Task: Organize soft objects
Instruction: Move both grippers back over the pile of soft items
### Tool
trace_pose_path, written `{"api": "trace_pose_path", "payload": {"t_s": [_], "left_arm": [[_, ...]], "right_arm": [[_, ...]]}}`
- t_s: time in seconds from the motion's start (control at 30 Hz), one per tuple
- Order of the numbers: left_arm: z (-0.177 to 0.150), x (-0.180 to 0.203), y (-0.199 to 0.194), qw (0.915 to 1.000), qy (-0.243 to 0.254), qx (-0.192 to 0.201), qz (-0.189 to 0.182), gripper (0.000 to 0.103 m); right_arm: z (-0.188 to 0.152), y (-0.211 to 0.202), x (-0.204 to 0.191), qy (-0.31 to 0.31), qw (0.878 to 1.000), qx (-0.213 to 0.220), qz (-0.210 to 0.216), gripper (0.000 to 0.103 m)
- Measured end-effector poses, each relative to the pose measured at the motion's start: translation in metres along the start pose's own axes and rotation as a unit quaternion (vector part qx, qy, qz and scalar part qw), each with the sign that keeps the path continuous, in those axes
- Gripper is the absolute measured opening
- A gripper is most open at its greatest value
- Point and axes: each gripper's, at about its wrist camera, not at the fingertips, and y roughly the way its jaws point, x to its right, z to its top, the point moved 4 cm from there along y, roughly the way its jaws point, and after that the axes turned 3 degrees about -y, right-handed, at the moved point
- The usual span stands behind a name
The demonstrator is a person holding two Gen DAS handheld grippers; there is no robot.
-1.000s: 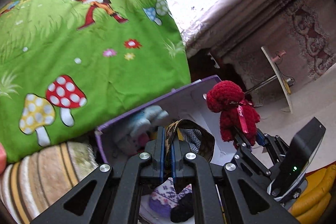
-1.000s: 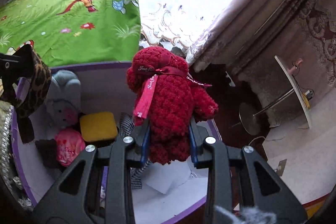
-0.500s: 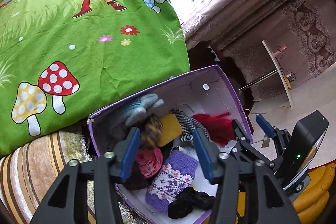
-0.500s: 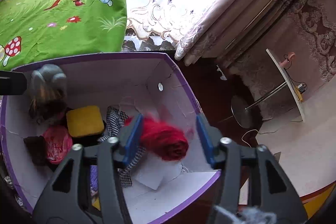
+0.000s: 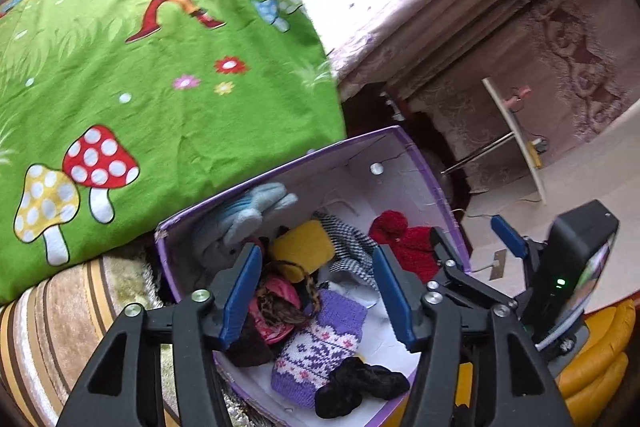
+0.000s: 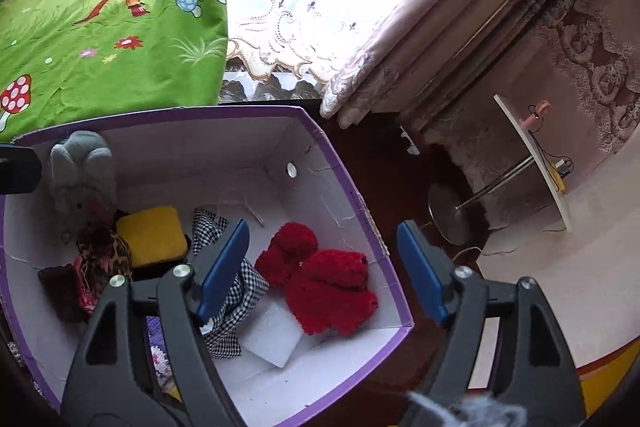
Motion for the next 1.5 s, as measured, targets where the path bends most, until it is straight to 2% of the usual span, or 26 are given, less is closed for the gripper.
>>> {"api": "trace_pose_path", "payload": {"t_s": [0.2, 0.3, 0.47, 0.6, 0.8, 1.03, 1.17, 1.5], "left_arm": [[0.009, -0.006, -0.019, 0.9992, 0.016, 0.034, 0.013, 0.063], [0.015, -0.015, -0.029, 0.9990, 0.006, 0.042, 0.014, 0.063], [0.023, -0.033, -0.054, 0.9960, -0.001, 0.080, 0.038, 0.063], [0.028, -0.047, -0.071, 0.9940, -0.011, 0.100, 0.044, 0.063], [0.029, -0.061, -0.077, 0.9957, -0.030, 0.087, 0.004, 0.063], [0.026, -0.079, -0.088, 0.9947, -0.048, 0.091, -0.003, 0.063], [0.028, -0.094, -0.097, 0.9927, -0.065, 0.101, 0.005, 0.063], [0.033, -0.143, -0.125, 0.9829, -0.117, 0.132, 0.053, 0.063]], "right_arm": [[0.004, -0.006, -0.003, 0.004, 1.000, 0.002, 0.001, 0.079], [0.008, -0.012, -0.006, 0.006, 1.000, 0.009, -0.007, 0.079], [0.014, -0.019, -0.012, 0.009, 1.000, 0.017, -0.002, 0.079], [0.018, -0.025, -0.017, 0.003, 1.000, 0.024, -0.019, 0.079], [0.021, -0.030, -0.022, 0.009, 0.999, 0.024, -0.039, 0.079], [0.022, -0.038, -0.035, 0.011, 0.999, 0.025, -0.034, 0.079], [0.024, -0.043, -0.042, 0.013, 0.999, 0.026, -0.028, 0.083], [0.030, -0.046, -0.063, 0.008, 0.999, 0.032, 0.004, 0.083]]}}
